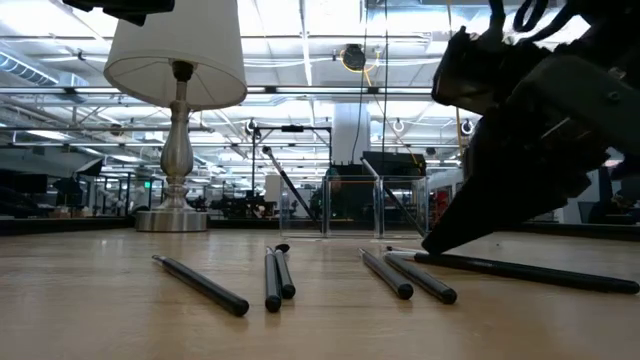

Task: Put items in baskets/containers
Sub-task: Put the eyeshadow brush into the transparent organizer

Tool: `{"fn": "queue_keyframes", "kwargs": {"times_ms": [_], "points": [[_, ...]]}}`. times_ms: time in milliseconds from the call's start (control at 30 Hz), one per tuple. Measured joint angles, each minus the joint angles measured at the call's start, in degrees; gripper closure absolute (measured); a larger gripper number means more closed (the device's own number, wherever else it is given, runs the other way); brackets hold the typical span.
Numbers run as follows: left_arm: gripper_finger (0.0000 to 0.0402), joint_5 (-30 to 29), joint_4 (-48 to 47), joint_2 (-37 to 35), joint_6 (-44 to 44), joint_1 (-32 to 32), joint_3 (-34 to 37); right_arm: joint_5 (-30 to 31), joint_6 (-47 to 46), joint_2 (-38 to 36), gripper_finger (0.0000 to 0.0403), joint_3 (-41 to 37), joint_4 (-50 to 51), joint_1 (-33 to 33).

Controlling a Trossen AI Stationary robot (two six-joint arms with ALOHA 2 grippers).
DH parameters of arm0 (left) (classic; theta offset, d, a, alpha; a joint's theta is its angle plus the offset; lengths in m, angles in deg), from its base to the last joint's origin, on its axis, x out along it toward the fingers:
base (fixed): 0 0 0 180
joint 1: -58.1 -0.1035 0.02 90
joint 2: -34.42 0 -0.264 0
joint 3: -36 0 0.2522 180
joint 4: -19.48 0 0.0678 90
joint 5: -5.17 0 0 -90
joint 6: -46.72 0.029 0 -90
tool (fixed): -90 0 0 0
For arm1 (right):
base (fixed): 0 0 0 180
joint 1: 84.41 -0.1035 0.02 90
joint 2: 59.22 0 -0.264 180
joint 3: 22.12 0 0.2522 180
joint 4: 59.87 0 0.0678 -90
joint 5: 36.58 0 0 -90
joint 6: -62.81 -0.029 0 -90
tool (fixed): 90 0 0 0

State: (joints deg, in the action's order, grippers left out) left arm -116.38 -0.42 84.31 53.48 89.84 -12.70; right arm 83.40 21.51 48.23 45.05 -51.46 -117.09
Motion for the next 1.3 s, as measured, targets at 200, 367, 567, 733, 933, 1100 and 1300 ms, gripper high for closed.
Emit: {"fn": "queue_keyframes", "kwargs": {"times_ms": [200, 367, 567, 733, 933, 1100, 1300], "points": [[0.0376, 0.02, -0.01, 0.0, 0.02, 0.0, 0.0, 0.19, -0.02, 0.03, 0.0403, 0.0, 0.91, 0.12], [0.0376, 0.04, -0.04, -0.01, 0.0, -0.01, 0.0, -0.75, -1.44, -0.09, 0.0403, 0.0, 2.79, 0.12], [0.0376, 0.06, -0.04, -0.01, 0.0, -0.01, 0.0, -1.44, -2.68, -0.17, 0.0403, 0.04, 3.68, 0.12], [0.0376, 0.07, -0.04, 0.0, 0.0, -0.02, 0.0, -1.98, -0.56, -0.97, 0.0403, 0.67, 3.99, 0.1], [0.0376, 0.08, -0.05, 0.0, 0.02, 0.0, 0.0, -0.25, 9.09, -2.86, 0.0403, 10.07, 8.62, 0.06], [0.0376, 0.15, -0.12, 0.0, -0.43, 0.0, 0.0, -0.87, 3.06, -2.92, 0.0403, 24.62, 35.45, 0.22], [0.0376, 0.2, -0.55, 0.0, -1.55, 0.0, 0.0, -12.8, -14.03, -2.4, 0.0403, 30.4, 59.0, 2.08]]}}
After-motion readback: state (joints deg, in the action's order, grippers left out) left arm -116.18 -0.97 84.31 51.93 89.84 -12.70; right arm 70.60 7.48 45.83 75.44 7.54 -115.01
